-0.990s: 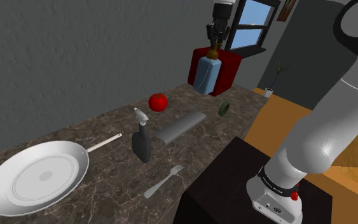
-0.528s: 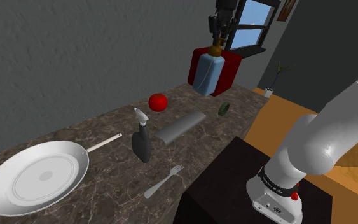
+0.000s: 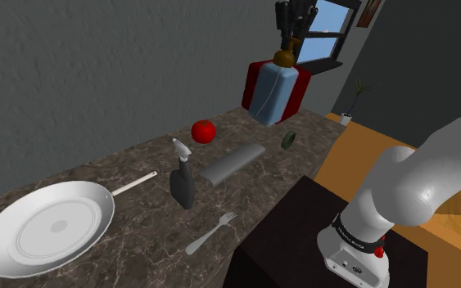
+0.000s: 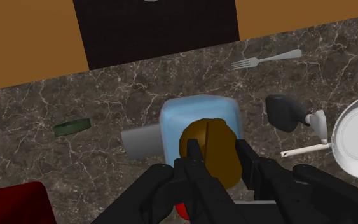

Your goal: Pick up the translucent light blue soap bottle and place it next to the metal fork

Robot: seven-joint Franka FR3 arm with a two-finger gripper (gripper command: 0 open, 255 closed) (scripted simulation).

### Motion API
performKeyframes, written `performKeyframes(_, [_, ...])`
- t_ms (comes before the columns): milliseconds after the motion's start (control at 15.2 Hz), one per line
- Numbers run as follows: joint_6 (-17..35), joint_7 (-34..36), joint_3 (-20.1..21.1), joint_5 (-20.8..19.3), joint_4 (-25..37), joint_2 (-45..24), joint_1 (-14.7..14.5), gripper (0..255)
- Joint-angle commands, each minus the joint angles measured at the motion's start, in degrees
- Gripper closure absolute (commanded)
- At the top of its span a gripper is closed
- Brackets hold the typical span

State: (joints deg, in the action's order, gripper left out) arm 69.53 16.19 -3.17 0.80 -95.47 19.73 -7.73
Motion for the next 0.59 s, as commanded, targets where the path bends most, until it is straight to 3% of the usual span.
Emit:
performKeyframes(0, [-2.05, 2.52, 1.59, 0.80, 1.16, 0.92, -0.68, 255])
performKeyframes(396, [-7.08, 10.08, 6.42, 3.64, 4.76, 2.70, -2.53, 255])
performKeyframes(528, [-5.41, 9.93, 6.43, 3.64, 1.98, 3.81, -2.52, 255])
